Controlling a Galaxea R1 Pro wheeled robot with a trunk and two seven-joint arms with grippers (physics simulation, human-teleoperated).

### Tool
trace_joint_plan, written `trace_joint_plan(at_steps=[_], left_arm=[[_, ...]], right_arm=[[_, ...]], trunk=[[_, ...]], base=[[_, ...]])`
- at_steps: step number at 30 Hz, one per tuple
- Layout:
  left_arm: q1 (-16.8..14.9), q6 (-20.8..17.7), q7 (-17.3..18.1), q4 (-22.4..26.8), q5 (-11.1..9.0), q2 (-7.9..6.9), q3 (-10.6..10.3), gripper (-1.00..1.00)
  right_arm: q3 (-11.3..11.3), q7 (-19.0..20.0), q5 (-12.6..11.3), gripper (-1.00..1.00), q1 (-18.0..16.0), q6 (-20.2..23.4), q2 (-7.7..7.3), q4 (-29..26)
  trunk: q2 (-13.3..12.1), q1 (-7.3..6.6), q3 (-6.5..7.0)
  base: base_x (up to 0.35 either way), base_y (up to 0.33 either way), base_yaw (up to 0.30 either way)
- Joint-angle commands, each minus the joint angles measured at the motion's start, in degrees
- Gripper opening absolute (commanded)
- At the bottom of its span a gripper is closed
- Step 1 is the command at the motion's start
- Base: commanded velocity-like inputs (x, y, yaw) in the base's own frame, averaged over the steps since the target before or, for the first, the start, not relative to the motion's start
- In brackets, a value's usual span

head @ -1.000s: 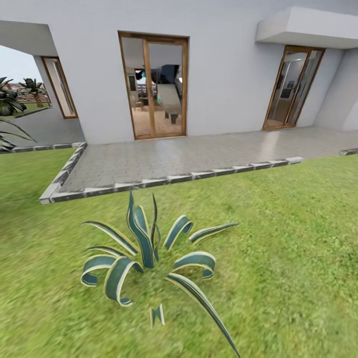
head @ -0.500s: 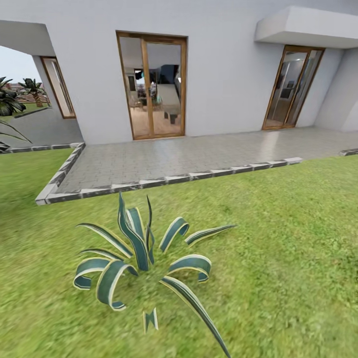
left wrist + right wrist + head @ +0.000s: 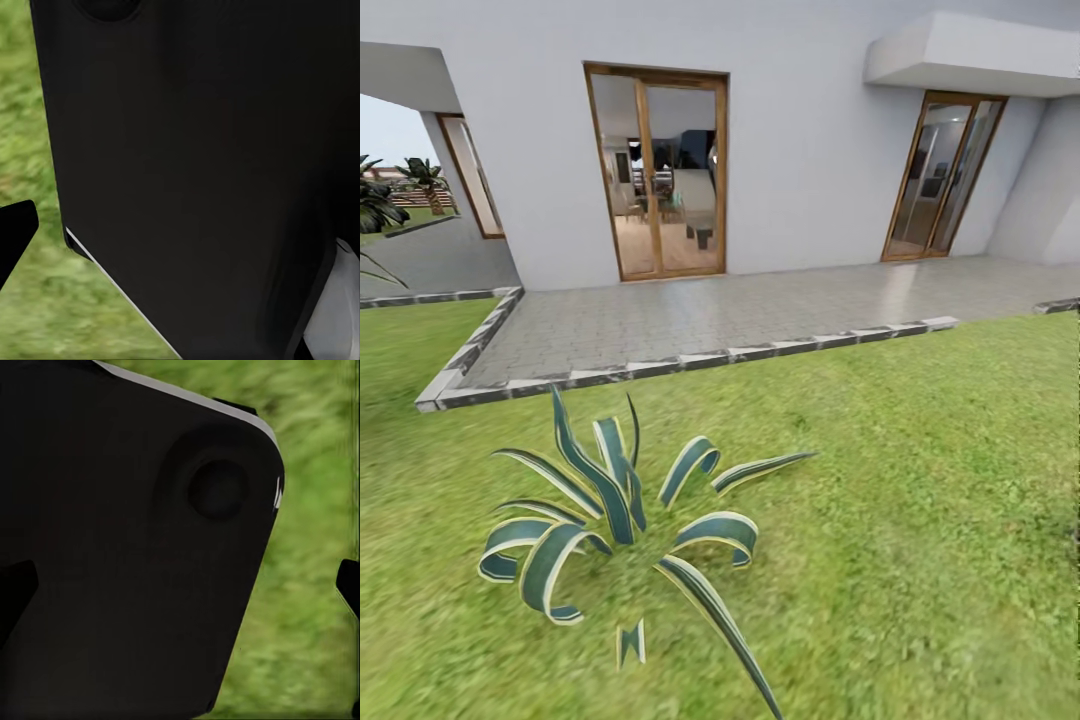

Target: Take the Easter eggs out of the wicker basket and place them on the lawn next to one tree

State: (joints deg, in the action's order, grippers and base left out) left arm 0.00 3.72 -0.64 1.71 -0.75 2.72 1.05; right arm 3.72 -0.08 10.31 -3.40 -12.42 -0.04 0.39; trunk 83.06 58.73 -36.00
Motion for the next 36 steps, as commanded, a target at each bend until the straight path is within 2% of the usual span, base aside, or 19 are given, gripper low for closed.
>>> trace_joint_plan(at_steps=[1,5,13,32,36], left_arm=[[0.0,0.2,-0.1,0.0,-0.1,0.01,0.1,1.00],[0.0,0.2,-0.1,0.0,-0.1,0.01,0.1,1.00],[0.0,0.2,-0.1,0.0,-0.1,0.01,0.1,1.00],[0.0,0.2,-0.1,0.0,0.0,0.01,0.1,1.00],[0.0,0.2,-0.1,0.0,0.0,0.01,0.1,1.00]], right_arm=[[0.3,0.0,0.0,1.00,0.0,-0.2,-0.03,0.0],[0.3,0.0,-0.1,1.00,0.0,-0.3,-0.05,0.0],[0.3,0.0,-0.1,1.00,0.0,-0.4,0.03,0.0],[0.3,-0.2,-0.2,1.00,0.0,-0.4,0.04,0.0],[0.3,-0.2,-0.2,1.00,0.0,-0.4,-0.03,0.0]], trunk=[[0.0,0.00,-0.04],[0.0,0.00,-0.04],[0.0,0.00,-0.04],[0.0,0.00,-0.04],[0.0,0.00,-0.04]], base=[[0.000,-0.302,0.000],[0.000,-0.224,0.000],[0.000,-0.022,0.034],[0.000,-0.002,0.268],[0.059,-0.174,0.107]])
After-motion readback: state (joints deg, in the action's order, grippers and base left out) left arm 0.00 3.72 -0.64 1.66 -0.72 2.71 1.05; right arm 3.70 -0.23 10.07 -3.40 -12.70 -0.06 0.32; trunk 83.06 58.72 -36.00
